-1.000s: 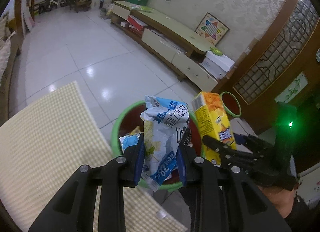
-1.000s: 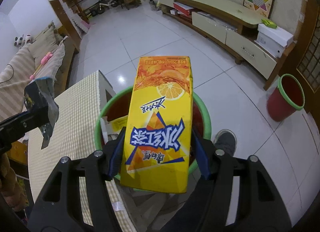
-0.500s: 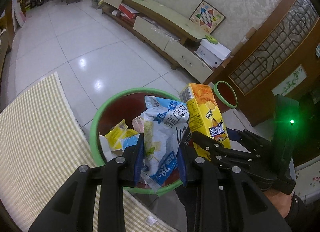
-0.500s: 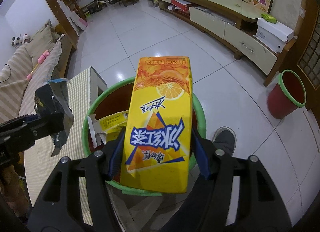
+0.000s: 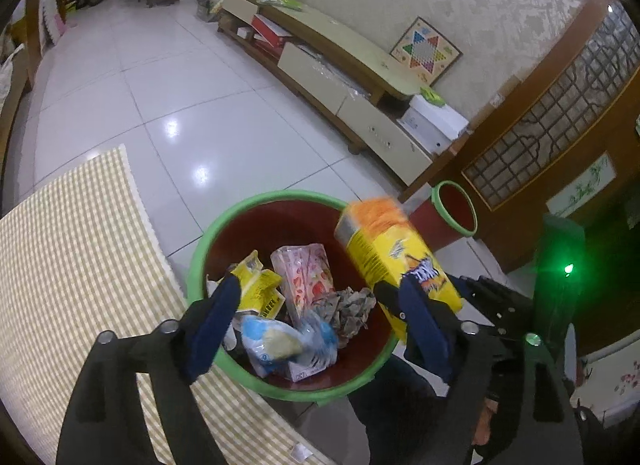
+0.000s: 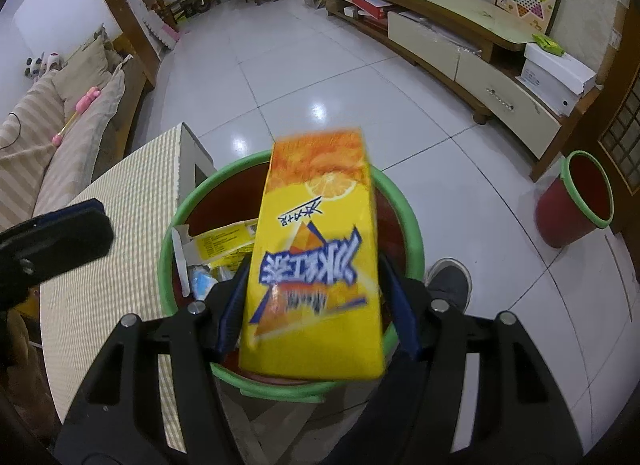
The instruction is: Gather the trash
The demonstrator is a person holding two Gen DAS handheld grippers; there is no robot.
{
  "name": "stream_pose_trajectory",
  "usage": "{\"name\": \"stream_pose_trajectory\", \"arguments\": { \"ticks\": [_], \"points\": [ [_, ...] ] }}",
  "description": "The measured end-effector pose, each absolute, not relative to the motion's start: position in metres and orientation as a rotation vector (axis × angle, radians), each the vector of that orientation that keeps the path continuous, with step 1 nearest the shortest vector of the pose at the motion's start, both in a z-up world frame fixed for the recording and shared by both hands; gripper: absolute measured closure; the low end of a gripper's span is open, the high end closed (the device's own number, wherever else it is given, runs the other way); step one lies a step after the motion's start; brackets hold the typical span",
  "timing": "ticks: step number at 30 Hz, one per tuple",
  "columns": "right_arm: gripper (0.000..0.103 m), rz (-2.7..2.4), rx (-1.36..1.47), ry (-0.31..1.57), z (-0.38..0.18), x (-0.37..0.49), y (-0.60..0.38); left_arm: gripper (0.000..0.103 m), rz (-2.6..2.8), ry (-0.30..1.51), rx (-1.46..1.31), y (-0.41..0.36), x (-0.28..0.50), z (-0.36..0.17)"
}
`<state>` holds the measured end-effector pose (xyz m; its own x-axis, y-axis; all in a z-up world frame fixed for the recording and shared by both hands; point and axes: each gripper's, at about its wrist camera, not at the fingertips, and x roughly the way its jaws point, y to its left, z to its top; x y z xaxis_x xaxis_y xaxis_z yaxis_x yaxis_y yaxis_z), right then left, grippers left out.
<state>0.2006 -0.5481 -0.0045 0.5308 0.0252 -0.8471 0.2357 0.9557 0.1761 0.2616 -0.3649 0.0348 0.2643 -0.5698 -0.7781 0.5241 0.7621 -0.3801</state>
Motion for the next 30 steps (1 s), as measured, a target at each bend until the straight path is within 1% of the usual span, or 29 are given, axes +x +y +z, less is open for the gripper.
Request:
{"name": "stream_pose_trajectory", "arguments": {
  "ticks": [2, 5, 6, 7, 9, 11, 13, 17, 30],
  "points": [
    [0.043, -0.122, 0.28, 1.005, -0.003, 0.202, -0.545, 0.016, -0.721, 1.06, -0.064, -0.356, 0.262, 0.039],
    [0.042, -0.112, 0.254, 1.006, 0.001, 0.206, -0.539, 0.01, -0.691, 1.029, -0.069, -0.34, 0.259, 0.047],
    [0.034, -0.115, 0.247, 0.997, 0.004, 0.205, -0.535, 0.01, -0.683, 1.023, -0.069, -0.335, 0.258, 0.049],
    [0.031, -0.113, 0.246, 0.989, 0.006, 0.205, -0.534, 0.009, -0.676, 1.017, -0.07, -0.329, 0.257, 0.05],
    [0.031, -0.104, 0.235, 0.983, 0.011, 0.204, -0.527, 0.008, -0.662, 1.006, -0.077, -0.316, 0.253, 0.055],
    [0.026, -0.1, 0.224, 0.973, 0.017, 0.204, -0.52, 0.008, -0.645, 0.997, -0.08, -0.305, 0.25, 0.06],
    [0.015, -0.095, 0.206, 0.949, 0.027, 0.201, -0.51, 0.008, -0.627, 0.982, -0.078, -0.291, 0.244, 0.065],
    [0.006, -0.094, 0.178, 0.909, 0.045, 0.197, -0.491, 0.008, -0.575, 0.956, -0.075, -0.264, 0.233, 0.076],
    [0.005, -0.009, 0.085, 0.794, 0.1, 0.178, -0.403, 0.008, -0.369, 0.886, -0.13, -0.15, 0.195, 0.104]
  ]
}}
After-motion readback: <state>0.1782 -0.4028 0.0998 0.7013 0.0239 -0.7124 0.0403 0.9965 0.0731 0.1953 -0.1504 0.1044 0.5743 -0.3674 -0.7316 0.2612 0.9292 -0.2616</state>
